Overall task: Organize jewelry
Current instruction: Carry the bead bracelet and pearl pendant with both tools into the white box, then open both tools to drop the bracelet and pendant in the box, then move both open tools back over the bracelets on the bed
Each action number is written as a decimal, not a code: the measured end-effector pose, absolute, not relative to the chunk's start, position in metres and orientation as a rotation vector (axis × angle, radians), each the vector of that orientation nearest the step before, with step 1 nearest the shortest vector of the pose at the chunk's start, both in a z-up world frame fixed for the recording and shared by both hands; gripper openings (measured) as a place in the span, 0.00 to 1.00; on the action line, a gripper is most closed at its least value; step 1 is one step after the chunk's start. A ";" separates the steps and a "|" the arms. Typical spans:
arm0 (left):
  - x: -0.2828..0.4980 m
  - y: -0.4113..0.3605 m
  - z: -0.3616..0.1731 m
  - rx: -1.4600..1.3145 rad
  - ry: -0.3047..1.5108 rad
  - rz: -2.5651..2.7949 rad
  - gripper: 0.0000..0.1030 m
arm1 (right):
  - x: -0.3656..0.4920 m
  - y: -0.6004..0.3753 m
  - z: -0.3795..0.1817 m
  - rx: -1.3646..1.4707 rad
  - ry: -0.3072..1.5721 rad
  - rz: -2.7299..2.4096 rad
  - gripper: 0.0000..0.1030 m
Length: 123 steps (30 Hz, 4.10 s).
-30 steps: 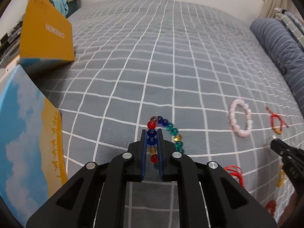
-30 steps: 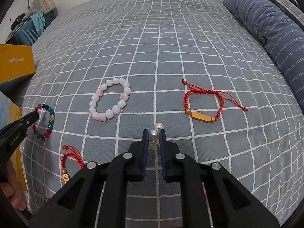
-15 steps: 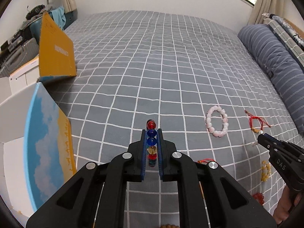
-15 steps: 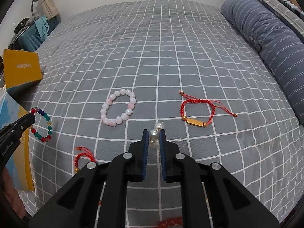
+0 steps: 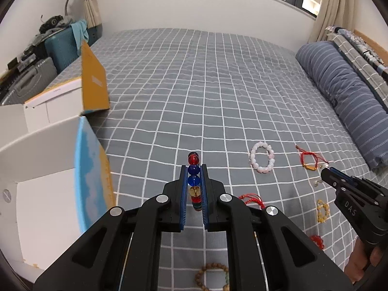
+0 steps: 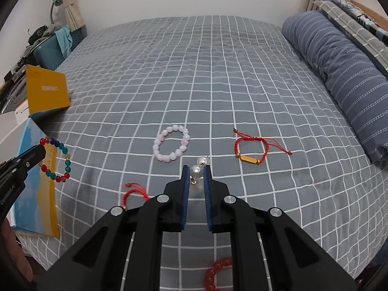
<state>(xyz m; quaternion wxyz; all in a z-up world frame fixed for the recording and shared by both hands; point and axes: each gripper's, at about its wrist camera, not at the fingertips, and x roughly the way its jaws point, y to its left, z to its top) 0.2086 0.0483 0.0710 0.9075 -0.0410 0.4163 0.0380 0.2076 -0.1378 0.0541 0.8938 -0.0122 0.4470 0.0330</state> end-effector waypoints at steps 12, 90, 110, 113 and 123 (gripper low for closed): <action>0.162 0.075 0.101 -0.102 0.807 0.104 0.09 | 0.179 -0.102 0.085 -0.041 0.861 0.118 0.11; 0.021 0.329 0.089 -0.283 0.822 0.496 0.86 | 0.110 0.203 0.056 -0.185 0.928 0.450 0.84; 0.068 0.242 0.113 -0.252 0.790 0.350 0.94 | 0.125 0.081 0.095 -0.119 0.863 0.282 0.93; 0.083 0.211 0.115 -0.223 0.789 0.302 0.94 | 0.129 0.047 0.100 -0.101 0.856 0.241 0.93; 0.129 0.101 0.104 -0.140 0.818 0.121 0.94 | 0.139 -0.066 0.094 -0.053 0.877 0.085 0.93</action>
